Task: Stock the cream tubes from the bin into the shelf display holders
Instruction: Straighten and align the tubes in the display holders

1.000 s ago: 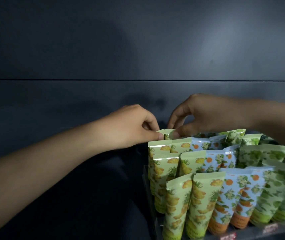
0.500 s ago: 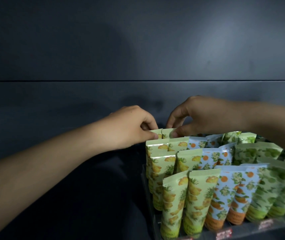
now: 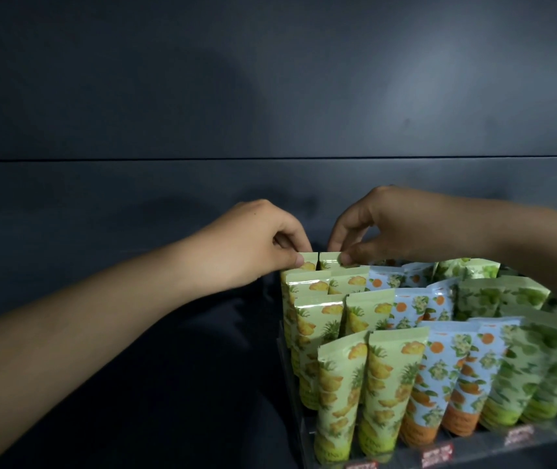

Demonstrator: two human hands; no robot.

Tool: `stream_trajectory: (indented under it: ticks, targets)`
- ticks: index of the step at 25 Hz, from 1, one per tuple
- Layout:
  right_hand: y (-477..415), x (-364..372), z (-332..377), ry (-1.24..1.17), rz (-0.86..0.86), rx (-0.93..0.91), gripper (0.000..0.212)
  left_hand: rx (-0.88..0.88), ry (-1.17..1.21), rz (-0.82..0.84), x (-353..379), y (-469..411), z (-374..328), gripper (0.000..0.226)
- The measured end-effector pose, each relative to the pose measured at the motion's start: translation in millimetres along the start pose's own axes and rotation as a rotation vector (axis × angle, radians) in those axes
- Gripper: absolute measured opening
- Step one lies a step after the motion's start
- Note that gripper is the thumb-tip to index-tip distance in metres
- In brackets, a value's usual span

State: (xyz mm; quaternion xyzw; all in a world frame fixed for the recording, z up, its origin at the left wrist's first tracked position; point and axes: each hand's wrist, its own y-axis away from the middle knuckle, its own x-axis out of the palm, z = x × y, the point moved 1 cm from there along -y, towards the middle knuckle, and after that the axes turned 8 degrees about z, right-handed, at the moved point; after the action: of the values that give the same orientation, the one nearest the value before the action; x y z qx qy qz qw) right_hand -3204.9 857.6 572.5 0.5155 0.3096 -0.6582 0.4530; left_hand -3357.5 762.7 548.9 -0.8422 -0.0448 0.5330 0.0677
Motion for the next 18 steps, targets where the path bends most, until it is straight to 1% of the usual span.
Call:
stream_trajectory:
  ticks: [5,9,14,18]
  targets:
    - [0.6,0.9,-3.0,0.010,-0.013,0.001,0.009,0.012,0.015,-0.056,1.6,0.4,-1.4,0.008]
    - [-0.4,1.6,-3.1,0.016,-0.013,0.004,0.009,0.004,0.006,0.008,3.1,-0.8,-0.1,0.008]
    - [-1.8,1.1,-3.6,0.029,-0.019,0.005,0.008,-0.009,0.023,0.023,0.6,-0.7,0.4,0.012]
    - [-0.9,-2.2,-3.1,0.032,-0.042,0.002,0.013,-0.013,0.023,0.007,-1.4,-0.2,-0.3,0.014]
